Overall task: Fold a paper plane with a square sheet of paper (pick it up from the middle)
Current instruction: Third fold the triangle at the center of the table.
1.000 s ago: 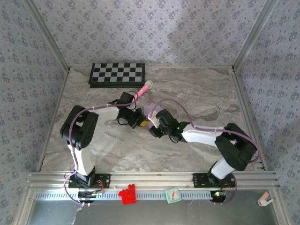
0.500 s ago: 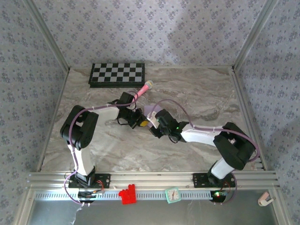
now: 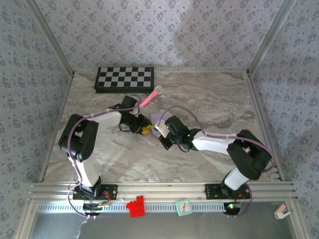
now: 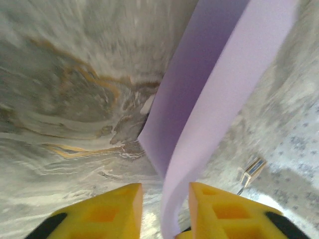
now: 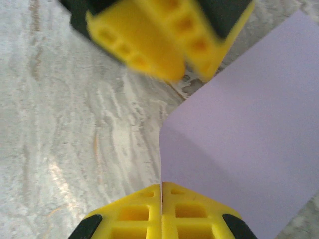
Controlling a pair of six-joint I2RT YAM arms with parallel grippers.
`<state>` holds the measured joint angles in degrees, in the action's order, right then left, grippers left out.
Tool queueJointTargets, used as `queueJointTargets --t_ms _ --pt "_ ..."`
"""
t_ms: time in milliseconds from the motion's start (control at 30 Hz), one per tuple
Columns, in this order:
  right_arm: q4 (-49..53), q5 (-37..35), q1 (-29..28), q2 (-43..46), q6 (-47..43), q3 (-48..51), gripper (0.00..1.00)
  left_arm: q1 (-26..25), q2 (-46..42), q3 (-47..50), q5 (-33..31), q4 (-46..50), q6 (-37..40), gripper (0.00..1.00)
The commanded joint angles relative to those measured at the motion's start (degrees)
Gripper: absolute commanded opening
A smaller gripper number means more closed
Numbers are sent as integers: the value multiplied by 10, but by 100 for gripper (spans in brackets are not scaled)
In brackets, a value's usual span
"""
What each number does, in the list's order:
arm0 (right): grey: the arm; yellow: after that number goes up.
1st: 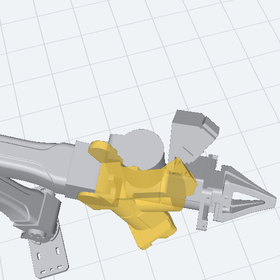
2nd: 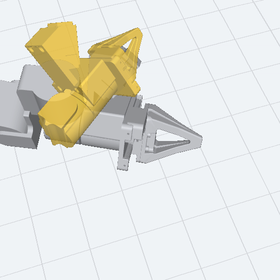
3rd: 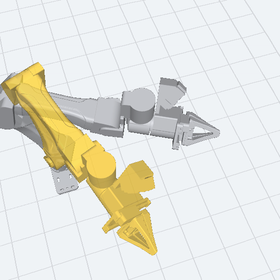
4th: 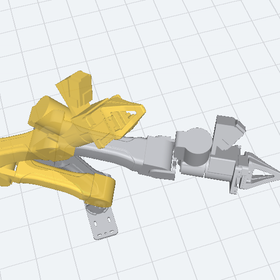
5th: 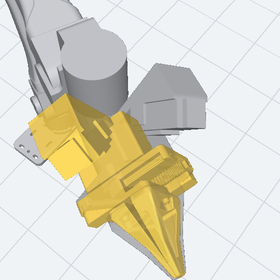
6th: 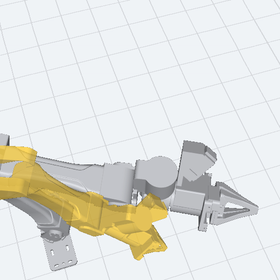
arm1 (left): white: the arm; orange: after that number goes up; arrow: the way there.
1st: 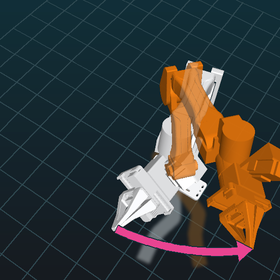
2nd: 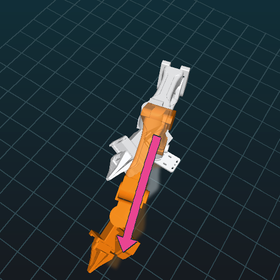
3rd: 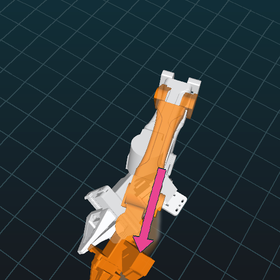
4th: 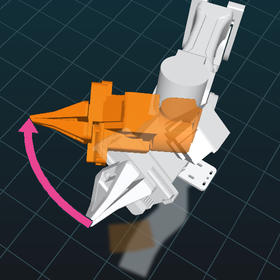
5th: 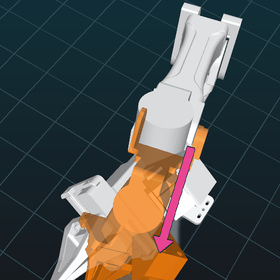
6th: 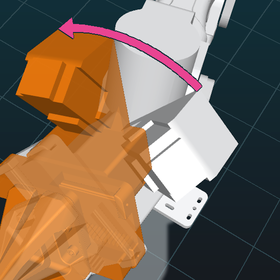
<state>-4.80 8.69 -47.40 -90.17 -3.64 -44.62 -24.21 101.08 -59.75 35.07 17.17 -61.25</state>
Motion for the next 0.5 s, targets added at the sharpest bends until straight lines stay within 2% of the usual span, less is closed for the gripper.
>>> queueJointTargets --t_ms 0,100,267,467 --pt "9 78 12 -10 23 -9 3 22 -46 0 -18 20 24 36" --pt "1 115 19 -17 39 -6 3 22 -47 -13 -11 10 33 39" --pt "-17 149 23 -25 63 2 2 0 -5 -43 15 -14 36 40" --pt "-24 173 26 -32 77 5 2 -22 64 -94 10 17 56 35"
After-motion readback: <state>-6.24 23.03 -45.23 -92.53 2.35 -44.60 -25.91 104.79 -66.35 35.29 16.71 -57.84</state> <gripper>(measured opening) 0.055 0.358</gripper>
